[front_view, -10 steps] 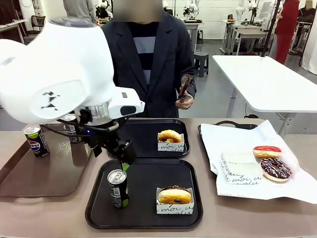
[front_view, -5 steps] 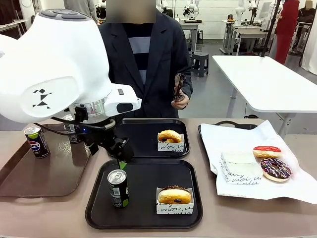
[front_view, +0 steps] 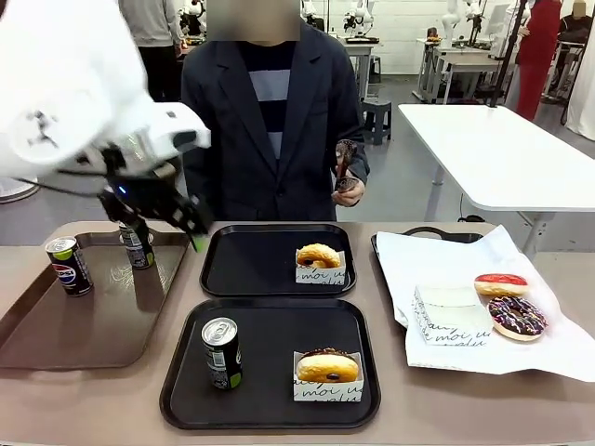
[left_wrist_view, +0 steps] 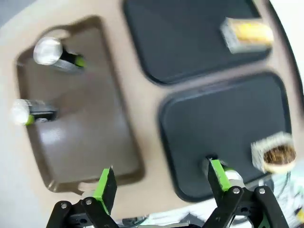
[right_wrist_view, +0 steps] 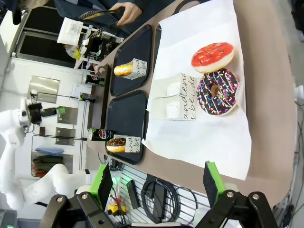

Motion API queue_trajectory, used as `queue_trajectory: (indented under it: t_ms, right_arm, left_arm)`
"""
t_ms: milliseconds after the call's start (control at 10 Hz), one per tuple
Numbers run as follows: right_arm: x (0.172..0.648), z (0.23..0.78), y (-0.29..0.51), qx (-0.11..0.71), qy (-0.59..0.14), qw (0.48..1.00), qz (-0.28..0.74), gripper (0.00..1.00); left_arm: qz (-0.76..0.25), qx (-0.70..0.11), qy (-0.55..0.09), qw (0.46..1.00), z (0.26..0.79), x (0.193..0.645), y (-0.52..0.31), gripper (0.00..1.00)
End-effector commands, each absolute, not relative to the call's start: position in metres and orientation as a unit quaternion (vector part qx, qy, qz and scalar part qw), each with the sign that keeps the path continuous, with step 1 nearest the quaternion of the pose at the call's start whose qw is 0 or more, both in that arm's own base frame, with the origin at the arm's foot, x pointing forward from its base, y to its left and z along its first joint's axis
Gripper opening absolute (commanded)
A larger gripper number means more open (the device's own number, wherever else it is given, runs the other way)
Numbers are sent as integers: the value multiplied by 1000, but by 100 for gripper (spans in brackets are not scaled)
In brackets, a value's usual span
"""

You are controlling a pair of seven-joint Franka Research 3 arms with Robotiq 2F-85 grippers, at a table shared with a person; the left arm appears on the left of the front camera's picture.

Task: Set up donuts and drinks on trays.
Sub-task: Pick up one Pepsi coke from the Handle tray and place it on the Flat Tray without a Pepsi coke.

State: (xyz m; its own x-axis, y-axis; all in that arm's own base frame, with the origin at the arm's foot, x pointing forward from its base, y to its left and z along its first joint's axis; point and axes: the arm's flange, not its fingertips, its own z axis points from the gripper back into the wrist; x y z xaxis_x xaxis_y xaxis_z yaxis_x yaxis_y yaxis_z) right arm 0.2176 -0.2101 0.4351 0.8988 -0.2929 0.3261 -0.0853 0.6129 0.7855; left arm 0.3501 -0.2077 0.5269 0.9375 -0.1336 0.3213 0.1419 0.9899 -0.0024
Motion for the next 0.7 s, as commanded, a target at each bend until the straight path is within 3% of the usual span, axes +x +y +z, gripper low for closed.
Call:
queue_trajectory:
  t_ms: [0,400,500,600]
  right_arm:
    - [221,435,-211,447,-232,862,-53,100]
    - [221,435,-211,447,-232,862,-53,100]
    - [221,435,-211,447,-232,862,-53,100]
    - [221,435,-211,447,-232,862,-53,100]
  left_arm:
    - [26,15,-173,984,540,382,-163,100]
    - [126,85,-157,976,539,407,-77,100]
    - [113,34,-148,982,530,392,-59,100]
    - [154,63,-155,974,532,395,-46,100]
